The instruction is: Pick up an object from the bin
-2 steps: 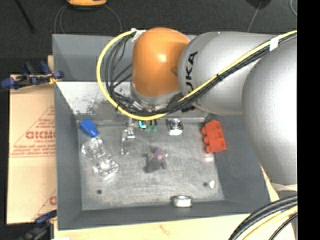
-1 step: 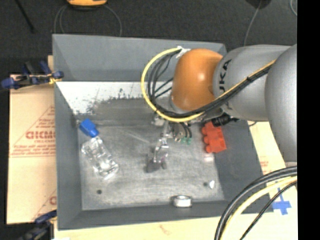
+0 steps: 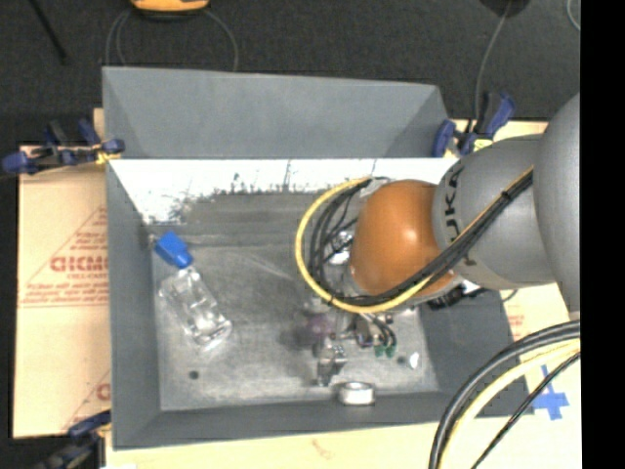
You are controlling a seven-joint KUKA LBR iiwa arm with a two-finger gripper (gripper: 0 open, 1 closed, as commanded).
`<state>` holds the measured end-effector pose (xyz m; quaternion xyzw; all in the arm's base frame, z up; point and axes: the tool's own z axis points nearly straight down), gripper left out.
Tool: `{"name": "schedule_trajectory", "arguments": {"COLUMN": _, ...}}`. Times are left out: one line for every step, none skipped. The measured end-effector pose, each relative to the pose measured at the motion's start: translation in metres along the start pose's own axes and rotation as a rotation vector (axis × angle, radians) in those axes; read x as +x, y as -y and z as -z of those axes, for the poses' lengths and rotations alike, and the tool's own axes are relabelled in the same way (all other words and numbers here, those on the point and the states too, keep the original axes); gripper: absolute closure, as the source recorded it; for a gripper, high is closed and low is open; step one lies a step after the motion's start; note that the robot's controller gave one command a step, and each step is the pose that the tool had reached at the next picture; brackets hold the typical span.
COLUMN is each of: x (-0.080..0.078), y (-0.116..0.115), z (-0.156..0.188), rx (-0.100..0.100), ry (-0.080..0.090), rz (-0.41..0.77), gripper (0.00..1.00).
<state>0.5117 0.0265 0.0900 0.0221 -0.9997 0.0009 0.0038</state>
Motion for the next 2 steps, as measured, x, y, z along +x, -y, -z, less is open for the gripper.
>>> {"name": "schedule_trajectory", "arguments": {"x": -0.004, "y": -0.002, "z": 0.003, "rx": -0.002, "ry": 0.01, "rz": -0.003, "gripper": 1.0}}
{"name": "schedule_trajectory", "arguments": {"x": -0.014, "y": -0.004, "z": 0.115, "rx": 0.001, "ry": 0.017, "rz": 0.309, "gripper": 1.0}}
